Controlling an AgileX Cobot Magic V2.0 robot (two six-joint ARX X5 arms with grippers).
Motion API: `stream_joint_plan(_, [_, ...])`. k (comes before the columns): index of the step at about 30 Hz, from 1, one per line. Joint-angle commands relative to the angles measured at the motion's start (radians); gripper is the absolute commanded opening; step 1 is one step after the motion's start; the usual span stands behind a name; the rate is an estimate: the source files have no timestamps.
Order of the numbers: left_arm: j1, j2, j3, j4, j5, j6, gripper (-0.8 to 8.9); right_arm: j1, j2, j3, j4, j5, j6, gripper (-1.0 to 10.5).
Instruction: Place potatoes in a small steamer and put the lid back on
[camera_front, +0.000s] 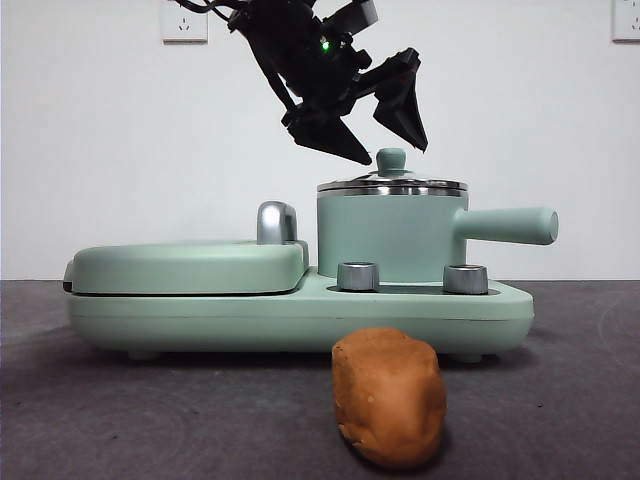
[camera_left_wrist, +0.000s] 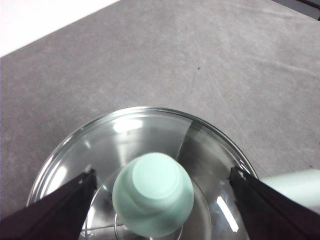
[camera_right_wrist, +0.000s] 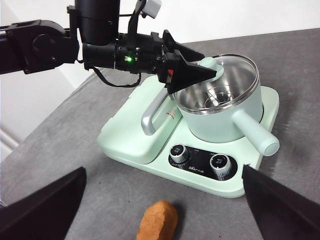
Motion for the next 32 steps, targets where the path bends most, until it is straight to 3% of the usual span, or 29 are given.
stream_joint_plan(1, [-0.01,0.021,0.031,0.02,-0.002,0.019,4.32,0.001,0.006,0.016,0.005,-0.001,-0.005,5.0])
stream_joint_plan(17, [-0.023,0.051,0.031,0.014,-0.002,0.055,3.59,0.0,0.006,0.016,0.005,0.0,-0.005,5.0])
stream_joint_plan(22, [-0.029,0.056,0.031,0.018,-0.002,0.064,2.34,0.0,0.006,0.016,0.005,0.0,-0.005,5.0])
stream_joint_plan(32, [-0.029,0.057,0.031,0.041,-0.013,0.104,1.13,0.0,0.006,0.016,0.004,0.0,-0.003,5.0])
